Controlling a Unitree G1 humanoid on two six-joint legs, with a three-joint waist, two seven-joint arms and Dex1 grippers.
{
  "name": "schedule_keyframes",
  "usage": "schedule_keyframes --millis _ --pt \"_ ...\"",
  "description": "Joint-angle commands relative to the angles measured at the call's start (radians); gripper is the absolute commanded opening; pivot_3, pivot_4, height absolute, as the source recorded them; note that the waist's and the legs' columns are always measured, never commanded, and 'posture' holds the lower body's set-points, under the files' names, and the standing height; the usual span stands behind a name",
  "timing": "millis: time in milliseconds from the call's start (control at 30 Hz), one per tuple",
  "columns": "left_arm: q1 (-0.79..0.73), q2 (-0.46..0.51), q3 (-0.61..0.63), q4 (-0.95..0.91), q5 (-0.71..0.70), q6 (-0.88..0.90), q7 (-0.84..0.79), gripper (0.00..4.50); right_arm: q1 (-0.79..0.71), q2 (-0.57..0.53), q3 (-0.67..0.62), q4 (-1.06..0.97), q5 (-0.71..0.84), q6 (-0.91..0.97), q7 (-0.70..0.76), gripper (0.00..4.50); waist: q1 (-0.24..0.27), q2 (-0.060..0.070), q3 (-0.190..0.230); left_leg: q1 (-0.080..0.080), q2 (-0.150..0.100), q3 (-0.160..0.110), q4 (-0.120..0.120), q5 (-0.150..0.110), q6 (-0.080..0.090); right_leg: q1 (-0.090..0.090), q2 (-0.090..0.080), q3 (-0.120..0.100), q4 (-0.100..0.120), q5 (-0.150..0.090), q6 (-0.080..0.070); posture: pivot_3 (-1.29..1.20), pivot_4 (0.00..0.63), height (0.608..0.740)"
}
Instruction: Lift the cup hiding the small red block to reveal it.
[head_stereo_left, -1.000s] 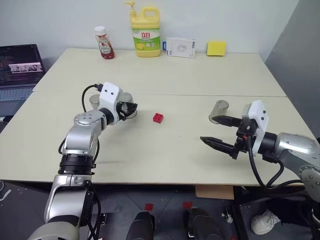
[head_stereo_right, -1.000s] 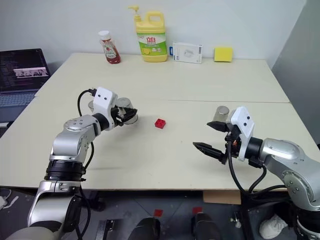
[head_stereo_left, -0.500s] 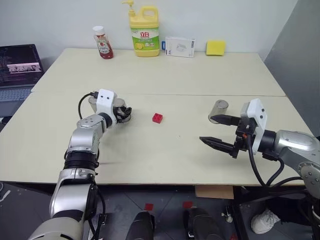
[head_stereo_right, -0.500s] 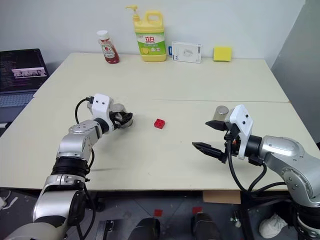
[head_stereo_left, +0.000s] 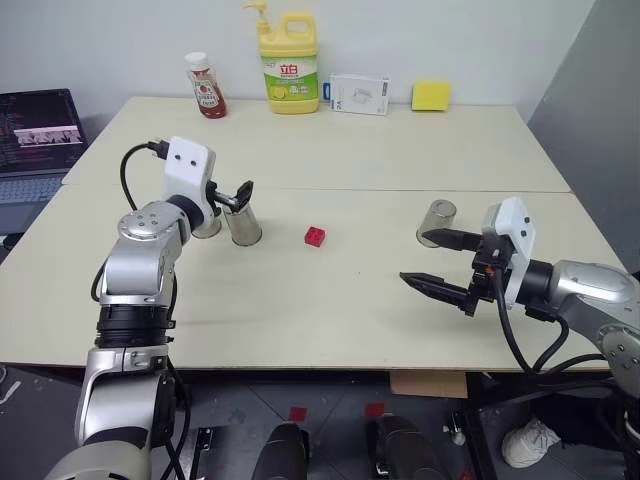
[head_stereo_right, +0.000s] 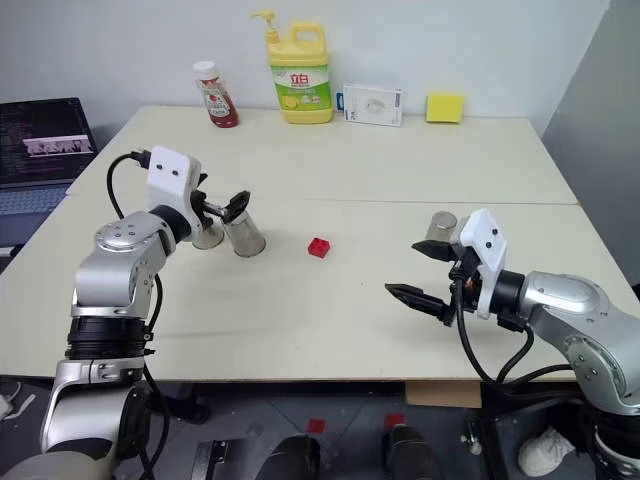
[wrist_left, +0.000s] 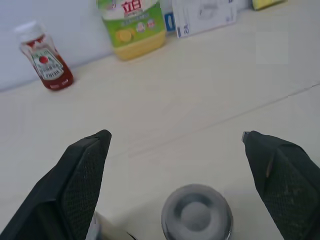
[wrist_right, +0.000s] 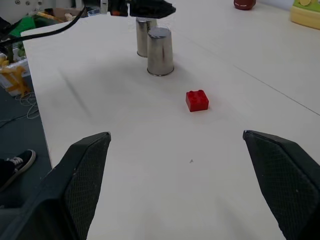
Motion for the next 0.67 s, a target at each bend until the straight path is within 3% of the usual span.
schedule_keyframes --millis 33,167,300,533,667 --pt "0.125 0.13 0.05 -0.243 -0.048 0.088 -0.108 4.47 -0.007 0.002 -0.038 0.013 -0.025 -0.052 -0.007 4.5 -0.007 0.0 0.0 0.0 0.0 0.0 0.0 0.0 0.0 0.0 0.0 0.001 0.0 0.0 0.0 0.0 0.15 0.74" --pt "0.3 0.288 0.161 -0.332 -0.115 0.112 -0.258 4.47 0.041 -0.011 -0.052 0.03 -0.061 -0.103 0.021 4.5 -0.007 0.0 0.0 0.0 0.002 0.0 -0.001 0.0 0.0 -0.001 0.0 -0.001 0.0 -0.001 -0.001 0.0 0.15 0.74" --pt "0.402 0.373 0.224 -0.326 -0.17 0.096 -0.375 4.47 0.086 -0.026 -0.047 0.056 -0.089 -0.147 0.064 4.5 0.004 0.0 0.0 0.001 0.002 0.0 -0.001 0.0 0.0 0.0 0.001 -0.001 0.0 -0.001 -0.002 0.0 0.15 0.74" --pt "0.573 0.397 0.305 -0.376 -0.224 0.084 -0.48 4.47 0.128 -0.039 -0.038 0.074 -0.114 -0.18 0.112 4.5 0.004 0.0 0.0 0.001 0.001 0.001 0.0 0.0 0.0 0.0 -0.001 0.0 -0.001 -0.001 -0.002 0.0 0.15 0.74" --pt "0.574 0.39 0.32 -0.362 -0.228 0.05 -0.476 4.47 0.126 -0.042 -0.04 0.077 -0.113 -0.178 0.118 4.5 0.004 0.0 0.0 0.0 0.002 0.001 -0.001 0.0 0.0 -0.001 -0.001 -0.001 -0.001 -0.001 -0.002 0.0 0.15 0.74"
